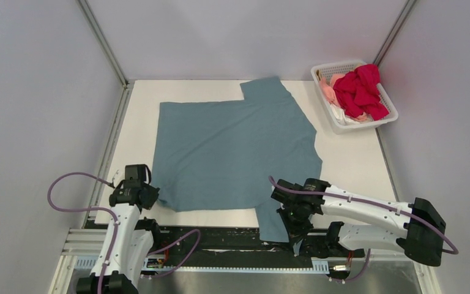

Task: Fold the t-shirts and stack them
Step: Fold the flattened tshirt in 1/3 of the way

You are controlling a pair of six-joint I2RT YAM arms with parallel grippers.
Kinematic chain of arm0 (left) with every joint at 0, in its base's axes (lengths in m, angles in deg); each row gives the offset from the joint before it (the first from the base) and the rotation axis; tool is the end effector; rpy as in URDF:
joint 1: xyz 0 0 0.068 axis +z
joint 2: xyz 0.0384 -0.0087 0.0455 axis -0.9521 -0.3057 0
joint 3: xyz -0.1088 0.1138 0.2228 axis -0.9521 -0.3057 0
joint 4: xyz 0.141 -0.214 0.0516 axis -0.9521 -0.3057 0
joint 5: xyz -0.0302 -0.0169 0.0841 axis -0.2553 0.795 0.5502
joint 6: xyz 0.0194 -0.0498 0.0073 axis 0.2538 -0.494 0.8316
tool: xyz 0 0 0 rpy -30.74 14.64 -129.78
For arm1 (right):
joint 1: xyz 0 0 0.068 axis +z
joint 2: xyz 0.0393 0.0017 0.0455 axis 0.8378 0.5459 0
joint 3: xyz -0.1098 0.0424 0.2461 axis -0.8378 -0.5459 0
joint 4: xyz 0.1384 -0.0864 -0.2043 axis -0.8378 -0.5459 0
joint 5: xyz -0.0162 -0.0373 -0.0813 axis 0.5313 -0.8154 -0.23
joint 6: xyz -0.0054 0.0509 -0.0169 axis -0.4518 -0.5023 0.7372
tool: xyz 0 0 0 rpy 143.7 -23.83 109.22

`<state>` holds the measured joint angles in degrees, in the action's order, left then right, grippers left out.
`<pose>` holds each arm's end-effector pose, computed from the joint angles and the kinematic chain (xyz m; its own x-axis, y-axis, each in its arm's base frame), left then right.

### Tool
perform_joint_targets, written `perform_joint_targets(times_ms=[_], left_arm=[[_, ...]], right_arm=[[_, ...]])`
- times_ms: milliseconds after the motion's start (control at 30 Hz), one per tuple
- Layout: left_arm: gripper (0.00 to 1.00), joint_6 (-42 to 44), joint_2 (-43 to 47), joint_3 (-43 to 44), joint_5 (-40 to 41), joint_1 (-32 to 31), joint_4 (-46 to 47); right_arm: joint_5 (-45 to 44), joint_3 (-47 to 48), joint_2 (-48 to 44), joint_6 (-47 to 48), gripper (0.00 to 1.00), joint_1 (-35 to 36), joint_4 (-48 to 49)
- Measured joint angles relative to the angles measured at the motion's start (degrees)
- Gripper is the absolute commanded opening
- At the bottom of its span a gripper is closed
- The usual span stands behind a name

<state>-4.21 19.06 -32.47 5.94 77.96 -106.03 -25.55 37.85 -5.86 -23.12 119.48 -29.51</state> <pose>0.1140 0.0184 0.1739 -0.2916 -0.8774 -0.3810 -0.8562 0.4170 -0.3050 0.0608 0.1372 0.1948 -0.9043 -0.3973 0.1563 -0.3624 0.9078 0.2112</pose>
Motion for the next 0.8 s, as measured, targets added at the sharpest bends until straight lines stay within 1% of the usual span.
perform_joint_targets(times_ms=[133, 233, 433, 533, 667, 800], left_arm=[[0.00, 0.0, -0.9, 0.0, -0.3, 0.0, -0.2], [0.00, 0.2, -0.8, 0.0, -0.9, 0.0, 0.0], [0.00, 0.3, -2.2, 0.5, -2.0, 0.0, 1.9], [0.00, 0.3, -5.4, 1.9, -2.1, 0.0, 3.3], [0.00, 0.3, -11.3, 4.7, -2.5, 0.0, 5.6], [0.00, 0.2, -16.9, 8.1, -2.9, 0.0, 7.4]], right_arm=[[-1.5, 3.0, 1.0, 0.8, 0.00, -1.0, -1.3], [-4.0, 5.3, 2.8, 1.9, 0.00, -4.1, -1.7], [-10.3, 14.1, 4.6, 7.3, 0.00, -16.2, -1.4], [-12.1, 18.1, 5.6, 10.1, 0.00, -21.4, 0.2], [-15.1, 21.7, 9.2, 13.1, 0.00, -27.9, 4.5], [-18.9, 24.3, 13.0, 14.5, 0.00, -31.2, 8.6]])
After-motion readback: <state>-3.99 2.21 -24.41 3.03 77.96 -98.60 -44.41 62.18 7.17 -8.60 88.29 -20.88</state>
